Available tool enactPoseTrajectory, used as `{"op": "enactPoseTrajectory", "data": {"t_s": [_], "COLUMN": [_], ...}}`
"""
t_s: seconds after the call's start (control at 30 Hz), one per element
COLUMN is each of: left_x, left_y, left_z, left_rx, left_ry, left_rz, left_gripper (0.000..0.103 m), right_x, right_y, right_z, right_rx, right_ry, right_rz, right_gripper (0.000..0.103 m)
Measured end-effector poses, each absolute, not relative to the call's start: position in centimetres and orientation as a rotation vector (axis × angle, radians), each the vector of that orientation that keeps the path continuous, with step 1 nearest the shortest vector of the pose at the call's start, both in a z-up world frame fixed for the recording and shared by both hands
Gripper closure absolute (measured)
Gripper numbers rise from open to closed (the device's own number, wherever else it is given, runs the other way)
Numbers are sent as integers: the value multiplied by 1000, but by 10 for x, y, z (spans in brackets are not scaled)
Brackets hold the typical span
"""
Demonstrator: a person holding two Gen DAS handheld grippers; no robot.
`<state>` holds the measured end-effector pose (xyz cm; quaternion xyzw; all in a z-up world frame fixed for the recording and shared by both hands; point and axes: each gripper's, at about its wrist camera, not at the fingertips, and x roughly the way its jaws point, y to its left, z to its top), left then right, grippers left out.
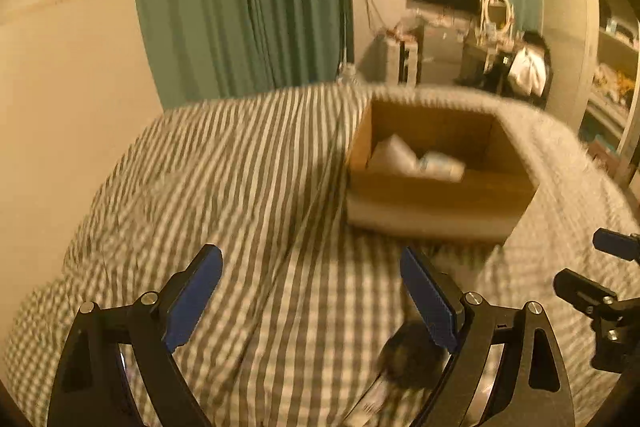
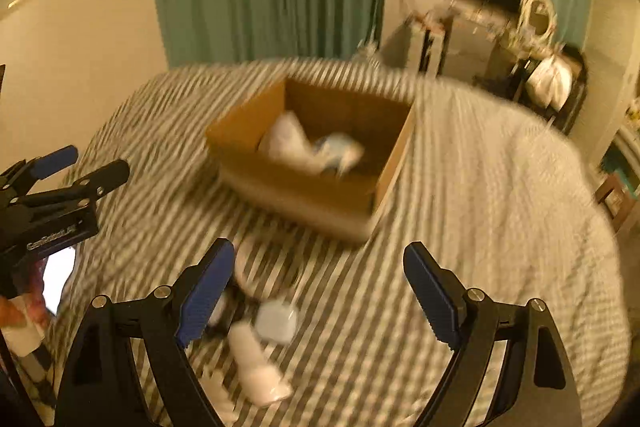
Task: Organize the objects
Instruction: 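Grasp the white lotion tube with the left tool while the right tool grasps the hair dryer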
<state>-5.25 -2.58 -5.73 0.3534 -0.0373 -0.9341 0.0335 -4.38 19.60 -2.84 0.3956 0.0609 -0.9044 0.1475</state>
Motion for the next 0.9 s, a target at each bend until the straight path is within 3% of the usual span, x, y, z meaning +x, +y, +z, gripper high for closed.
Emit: {"op": "enactPoseTrajectory", "data": {"t_s": [0.1,0.33,0.5,0.6,0.73,0.9], "left_x": [-48,-20,-4,1,2,-5], "left_y": [-24,1,7,13,15,13], "left_z": [-93,-152,-167,-178,-188,-197], "left_rx": [1172,1334,1404,1453,1458,1447], "left_ry": [-122,-322,-300,-319,-348,-308], "left_rz": [-2837,-2795,-2821,-2800,-2795,-2788], "left_gripper": [10,10,13,26,28,28], "right_x": [-36,-24,-11,-6,-4,-7], "right_y": [194,186,177,172,163,156], "right_z": [-67,-126,-153,-161,-175,-188], "right_rx": [1204,1325,1373,1382,1409,1419], "right_ry": [152,150,161,171,188,258], "right_rz": [-2538,-2421,-2333,-2314,-2281,-2286], "right_gripper": [16,20,29,35,44,44]}}
